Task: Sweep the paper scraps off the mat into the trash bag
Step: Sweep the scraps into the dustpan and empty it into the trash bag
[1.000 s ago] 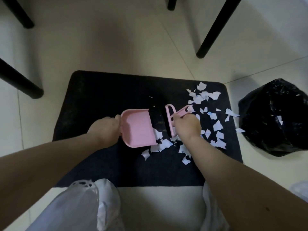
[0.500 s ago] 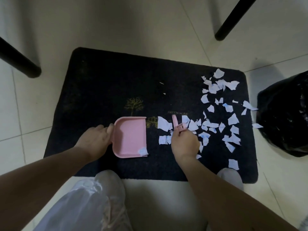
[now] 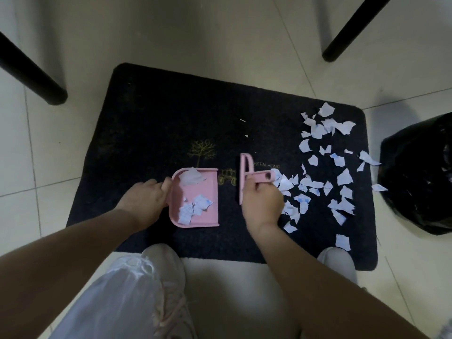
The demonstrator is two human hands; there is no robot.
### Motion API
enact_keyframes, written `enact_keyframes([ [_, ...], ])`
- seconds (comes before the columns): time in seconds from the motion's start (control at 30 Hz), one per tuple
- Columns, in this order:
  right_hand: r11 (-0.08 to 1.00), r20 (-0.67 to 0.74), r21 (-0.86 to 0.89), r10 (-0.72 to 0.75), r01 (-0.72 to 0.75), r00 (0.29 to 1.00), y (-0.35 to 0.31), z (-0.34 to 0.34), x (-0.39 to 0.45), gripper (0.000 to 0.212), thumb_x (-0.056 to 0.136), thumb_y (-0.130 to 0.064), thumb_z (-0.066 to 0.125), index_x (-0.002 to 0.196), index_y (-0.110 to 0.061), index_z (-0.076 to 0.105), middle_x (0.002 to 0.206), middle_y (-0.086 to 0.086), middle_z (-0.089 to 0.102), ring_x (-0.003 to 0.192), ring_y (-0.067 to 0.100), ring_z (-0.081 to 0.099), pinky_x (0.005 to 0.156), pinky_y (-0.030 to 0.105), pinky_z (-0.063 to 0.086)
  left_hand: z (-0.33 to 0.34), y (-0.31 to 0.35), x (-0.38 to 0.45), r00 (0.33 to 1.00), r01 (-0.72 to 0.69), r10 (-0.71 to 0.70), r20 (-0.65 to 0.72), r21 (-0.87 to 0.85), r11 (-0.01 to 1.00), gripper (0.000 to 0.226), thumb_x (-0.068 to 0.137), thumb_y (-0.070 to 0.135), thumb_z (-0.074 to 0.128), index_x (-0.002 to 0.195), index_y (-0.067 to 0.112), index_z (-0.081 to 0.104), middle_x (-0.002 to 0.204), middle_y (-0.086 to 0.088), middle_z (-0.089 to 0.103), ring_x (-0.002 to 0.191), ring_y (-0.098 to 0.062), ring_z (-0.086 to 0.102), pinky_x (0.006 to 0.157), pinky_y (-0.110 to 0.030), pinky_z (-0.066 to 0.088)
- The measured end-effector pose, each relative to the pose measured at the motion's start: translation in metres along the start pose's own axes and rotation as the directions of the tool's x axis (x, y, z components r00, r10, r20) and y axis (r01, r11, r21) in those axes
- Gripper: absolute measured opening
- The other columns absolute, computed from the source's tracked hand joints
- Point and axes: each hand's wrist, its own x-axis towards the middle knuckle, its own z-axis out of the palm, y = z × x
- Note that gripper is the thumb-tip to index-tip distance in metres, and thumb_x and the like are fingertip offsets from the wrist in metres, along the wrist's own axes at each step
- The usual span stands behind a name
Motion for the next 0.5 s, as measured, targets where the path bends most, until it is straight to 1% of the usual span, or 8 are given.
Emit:
enact_keyframes([
  [0.03, 1.000, -0.041, -0.023, 0.016, -0.017, 0.999, 0.003, -0.005, 0.007, 0.047, 0.097, -0.035, 0.042, 0.064, -0.006, 0.059, 0.058, 0.004, 0.057, 0.055, 0.023, 0.056, 0.051, 0.029, 0.042, 0.000, -0.001, -0.001, 1.000, 0.007, -0.007, -0.006, -0.023, 1.000, 0.056, 0.094, 0.029, 0.045, 0.142, 0.008, 0.027, 0.116, -0.003, 0.061, 0.105, -0.021, 0.056, 0.077, -0.031, 0.043],
  [0.07, 0.998, -0.078, -0.059, 0.028, -0.033, 0.997, 0.005, -0.010, 0.015, 0.047, 0.098, -0.035, 0.040, 0.066, -0.007, 0.058, 0.057, 0.001, 0.053, 0.054, 0.022, 0.053, 0.050, 0.027, 0.037, -0.001, -0.002, -0.001, 1.000, 0.013, -0.013, -0.014, -0.043, 0.999, 0.054, 0.093, 0.029, 0.047, 0.140, 0.008, 0.030, 0.112, -0.003, 0.062, 0.102, -0.022, 0.058, 0.075, -0.031, 0.043],
  [0.17, 0.989, -0.128, -0.132, 0.045, -0.062, 0.991, 0.010, -0.017, 0.032, 0.042, 0.100, -0.034, 0.038, 0.075, -0.007, 0.058, 0.056, -0.004, 0.045, 0.060, 0.021, 0.050, 0.059, 0.029, 0.037, -0.004, -0.004, -0.002, 0.999, 0.012, -0.019, -0.047, -0.137, 0.990, 0.042, 0.089, 0.026, 0.054, 0.125, 0.006, 0.045, 0.097, -0.008, 0.067, 0.087, -0.028, 0.060, 0.066, -0.035, 0.045],
  [0.2, 0.989, -0.130, -0.137, 0.045, -0.063, 0.991, 0.010, -0.016, 0.036, 0.040, 0.100, -0.034, 0.038, 0.076, -0.008, 0.056, 0.056, -0.005, 0.043, 0.061, 0.021, 0.050, 0.062, 0.030, 0.037, -0.006, -0.002, -0.001, 0.997, 0.022, -0.034, -0.064, -0.173, 0.985, 0.037, 0.089, 0.025, 0.054, 0.120, 0.005, 0.047, 0.093, -0.010, 0.067, 0.084, -0.030, 0.060, 0.063, -0.035, 0.043],
  [0.23, 0.988, -0.126, -0.143, 0.042, -0.060, 0.991, 0.009, -0.014, 0.039, 0.039, 0.101, -0.033, 0.037, 0.075, -0.009, 0.054, 0.056, -0.006, 0.042, 0.062, 0.021, 0.049, 0.063, 0.030, 0.037, -0.010, 0.002, 0.002, 0.997, 0.034, -0.047, -0.066, -0.189, 0.981, 0.034, 0.090, 0.024, 0.053, 0.118, 0.005, 0.047, 0.093, -0.011, 0.067, 0.083, -0.030, 0.059, 0.061, -0.034, 0.039],
  [0.3, 0.986, -0.103, -0.154, 0.047, -0.062, 0.994, 0.005, -0.010, 0.041, 0.039, 0.101, -0.033, 0.035, 0.073, -0.011, 0.050, 0.057, -0.006, 0.042, 0.063, 0.020, 0.049, 0.061, 0.029, 0.036, -0.014, 0.012, 0.013, 0.996, 0.033, -0.045, -0.071, -0.154, 0.988, 0.038, 0.092, 0.025, 0.048, 0.124, 0.007, 0.043, 0.101, -0.009, 0.065, 0.091, -0.028, 0.058, 0.064, -0.032, 0.032],
  [0.4, 0.986, -0.033, -0.155, 0.049, -0.054, 0.998, 0.001, -0.004, 0.037, 0.038, 0.100, -0.033, 0.039, 0.074, -0.010, 0.054, 0.061, -0.003, 0.047, 0.066, 0.021, 0.050, 0.062, 0.029, 0.036, -0.015, 0.025, 0.026, 0.998, 0.060, -0.060, 0.008, -0.073, 0.996, 0.049, 0.093, 0.026, 0.045, 0.136, 0.006, 0.032, 0.114, -0.006, 0.062, 0.104, -0.025, 0.055, 0.070, -0.031, 0.032],
  [0.5, 0.996, 0.045, -0.079, 0.036, -0.032, 0.998, 0.002, 0.003, 0.030, 0.042, 0.097, -0.034, 0.045, 0.074, -0.004, 0.062, 0.070, 0.005, 0.058, 0.068, 0.025, 0.056, 0.064, 0.031, 0.043, -0.010, 0.026, 0.028, 0.996, 0.075, -0.074, 0.040, -0.022, 0.997, 0.054, 0.093, 0.024, 0.045, 0.139, 0.005, 0.027, 0.118, -0.005, 0.060, 0.105, -0.024, 0.054, 0.071, -0.031, 0.034],
])
